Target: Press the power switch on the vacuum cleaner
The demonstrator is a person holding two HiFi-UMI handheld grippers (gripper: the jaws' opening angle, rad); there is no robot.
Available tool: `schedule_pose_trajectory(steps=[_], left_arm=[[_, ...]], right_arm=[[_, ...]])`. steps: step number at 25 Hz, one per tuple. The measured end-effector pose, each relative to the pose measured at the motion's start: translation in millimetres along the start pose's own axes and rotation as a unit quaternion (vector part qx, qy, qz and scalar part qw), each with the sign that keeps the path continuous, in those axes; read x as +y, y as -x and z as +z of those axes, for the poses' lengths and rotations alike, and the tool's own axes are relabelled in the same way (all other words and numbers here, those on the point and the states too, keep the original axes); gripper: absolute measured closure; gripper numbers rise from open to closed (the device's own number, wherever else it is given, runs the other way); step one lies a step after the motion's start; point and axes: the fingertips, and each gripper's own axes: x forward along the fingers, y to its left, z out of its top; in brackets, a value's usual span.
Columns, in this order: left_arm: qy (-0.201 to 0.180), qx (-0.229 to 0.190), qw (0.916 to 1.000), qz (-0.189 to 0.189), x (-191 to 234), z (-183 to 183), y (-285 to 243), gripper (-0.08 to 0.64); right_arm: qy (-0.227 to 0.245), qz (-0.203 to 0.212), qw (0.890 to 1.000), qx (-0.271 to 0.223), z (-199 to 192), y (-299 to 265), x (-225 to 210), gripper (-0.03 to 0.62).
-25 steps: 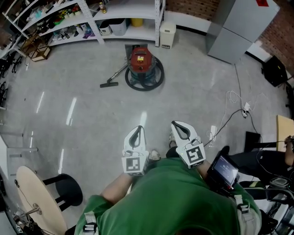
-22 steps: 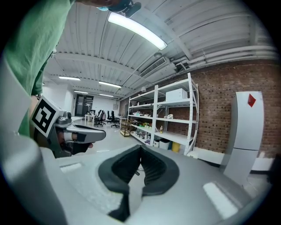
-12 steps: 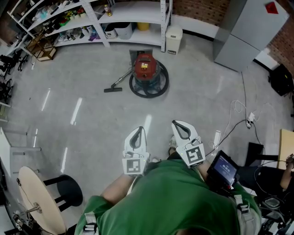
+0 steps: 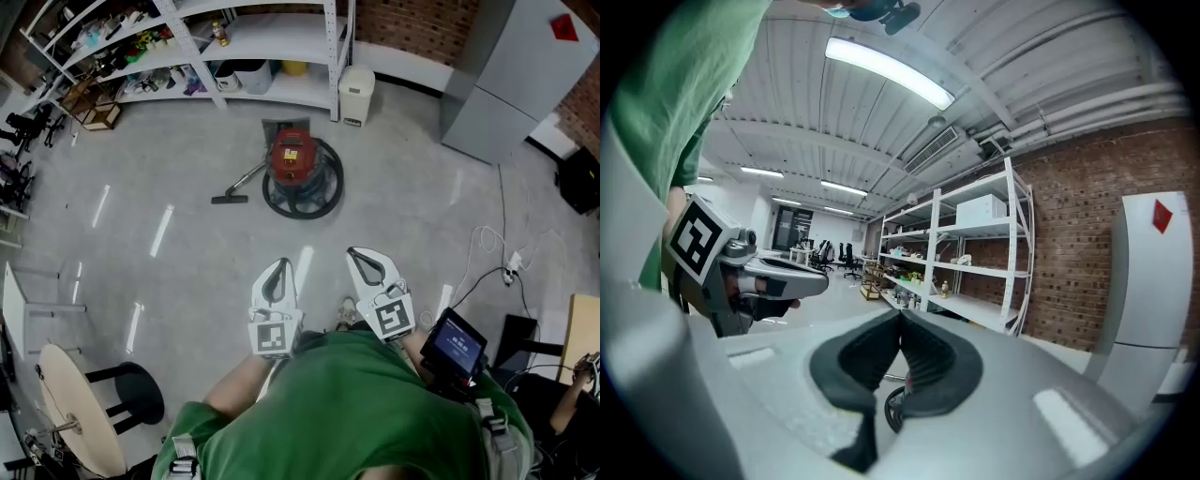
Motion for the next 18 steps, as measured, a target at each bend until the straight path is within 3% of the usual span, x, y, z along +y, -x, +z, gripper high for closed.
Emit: schedule_pose_trajectory(steps=[9,18], left_arm=[[-0.071,0.000,0.9972,0.022,-21.9,10.7,-46.1,0.554],[-0.064,0.014,0.9976,0.024,-6.2,7.1,-78.2,0.554]], right_arm=[[0.001,0.029,0.999,-0.015,2.1,-19.1,-47.2,0.589],[-0.017,0.031,0.999,-0.002,-5.2,-46.8,-63.0,0.589]])
